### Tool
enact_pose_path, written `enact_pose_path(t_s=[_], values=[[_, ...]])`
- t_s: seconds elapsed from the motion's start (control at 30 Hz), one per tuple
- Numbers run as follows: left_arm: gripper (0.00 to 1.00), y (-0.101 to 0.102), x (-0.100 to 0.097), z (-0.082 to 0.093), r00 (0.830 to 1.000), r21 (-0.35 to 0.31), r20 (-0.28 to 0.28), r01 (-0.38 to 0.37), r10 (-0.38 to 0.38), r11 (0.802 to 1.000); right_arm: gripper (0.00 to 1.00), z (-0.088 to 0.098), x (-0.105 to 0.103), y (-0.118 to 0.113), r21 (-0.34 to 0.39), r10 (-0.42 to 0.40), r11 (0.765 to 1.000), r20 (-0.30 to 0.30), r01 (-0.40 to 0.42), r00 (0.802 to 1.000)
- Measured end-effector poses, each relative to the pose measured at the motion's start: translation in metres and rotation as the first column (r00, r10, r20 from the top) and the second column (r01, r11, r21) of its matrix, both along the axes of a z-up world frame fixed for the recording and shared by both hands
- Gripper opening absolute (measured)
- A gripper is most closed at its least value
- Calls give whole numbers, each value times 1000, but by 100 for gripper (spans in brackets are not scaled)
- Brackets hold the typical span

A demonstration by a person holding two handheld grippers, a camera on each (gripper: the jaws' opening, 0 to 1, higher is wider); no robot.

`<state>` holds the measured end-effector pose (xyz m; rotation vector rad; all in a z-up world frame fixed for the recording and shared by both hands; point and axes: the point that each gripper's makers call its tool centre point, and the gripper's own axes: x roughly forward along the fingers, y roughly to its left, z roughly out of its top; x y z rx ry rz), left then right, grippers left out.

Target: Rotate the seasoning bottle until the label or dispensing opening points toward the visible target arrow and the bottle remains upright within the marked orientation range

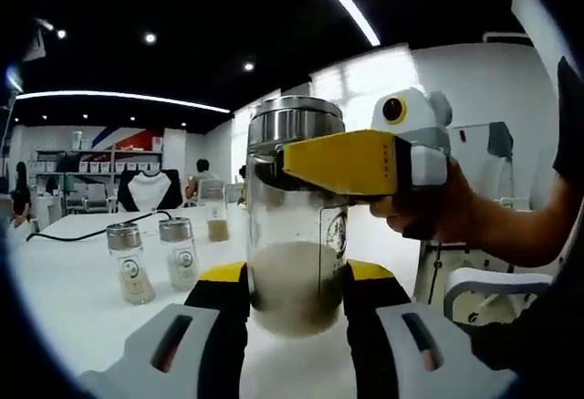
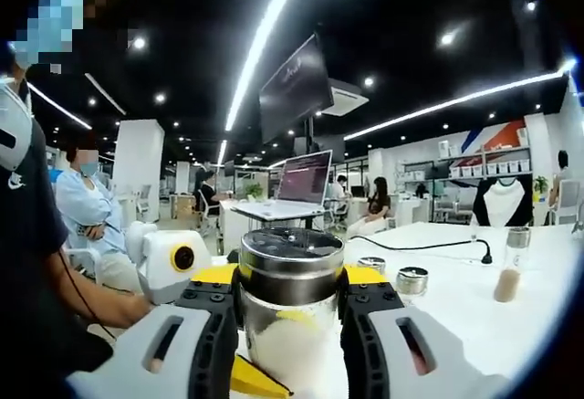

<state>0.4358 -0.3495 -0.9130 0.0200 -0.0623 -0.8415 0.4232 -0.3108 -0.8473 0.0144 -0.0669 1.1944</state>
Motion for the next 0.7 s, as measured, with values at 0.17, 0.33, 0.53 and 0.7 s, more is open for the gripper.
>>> enact_pose_path(t_s=[0.17, 0.33, 0.53, 0.7], values=[[42, 3, 6, -4, 999, -1, -9, -50, 50, 999, 39, -1, 6, 0, -18, -62, 998, 9, 63, 998], [42, 5, 12, -8, 994, 13, -16, -110, 110, 994, 39, -4, 11, 1, -30, -129, 991, 5, 129, 992], [42, 5, 14, -11, 991, -30, -61, -118, 116, 993, 38, -7, 13, 4, -66, -168, 983, 31, 170, 985], [43, 7, 16, -13, 993, -40, -72, -100, 97, 994, 37, -9, 18, 4, -66, -171, 983, 15, 172, 985]])
